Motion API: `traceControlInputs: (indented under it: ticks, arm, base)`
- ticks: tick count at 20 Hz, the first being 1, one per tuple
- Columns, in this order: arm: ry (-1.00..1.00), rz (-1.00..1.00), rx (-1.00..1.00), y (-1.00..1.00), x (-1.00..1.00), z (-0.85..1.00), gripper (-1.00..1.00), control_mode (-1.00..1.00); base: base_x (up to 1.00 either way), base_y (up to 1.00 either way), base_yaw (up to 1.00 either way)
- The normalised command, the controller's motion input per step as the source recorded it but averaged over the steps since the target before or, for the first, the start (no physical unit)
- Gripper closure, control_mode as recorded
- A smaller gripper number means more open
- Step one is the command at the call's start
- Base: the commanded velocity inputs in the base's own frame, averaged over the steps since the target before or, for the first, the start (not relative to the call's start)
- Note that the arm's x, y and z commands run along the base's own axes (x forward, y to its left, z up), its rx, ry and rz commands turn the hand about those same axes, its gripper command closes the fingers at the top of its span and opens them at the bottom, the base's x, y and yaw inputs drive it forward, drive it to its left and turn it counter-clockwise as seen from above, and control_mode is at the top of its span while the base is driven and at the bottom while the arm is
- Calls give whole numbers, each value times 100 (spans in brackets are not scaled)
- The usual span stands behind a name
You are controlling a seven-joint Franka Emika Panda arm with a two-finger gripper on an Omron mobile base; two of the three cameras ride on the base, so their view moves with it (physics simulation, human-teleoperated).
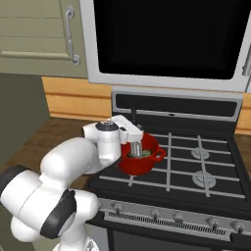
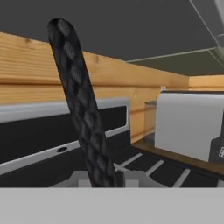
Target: Put the cucumber and bell pepper in the pot. Retrieve the spatula and lightly stir the vegetables in the pot.
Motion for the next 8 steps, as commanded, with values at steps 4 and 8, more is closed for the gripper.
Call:
traceControlInputs:
  ticks: [4, 8]
  arm:
    - [0, 0, 6, -1, -14, -8, 100, -100]
    - [-5, 1, 5, 0, -31, 4, 100, -100]
  base:
    - [0, 0, 0]
    - [0, 0, 0]
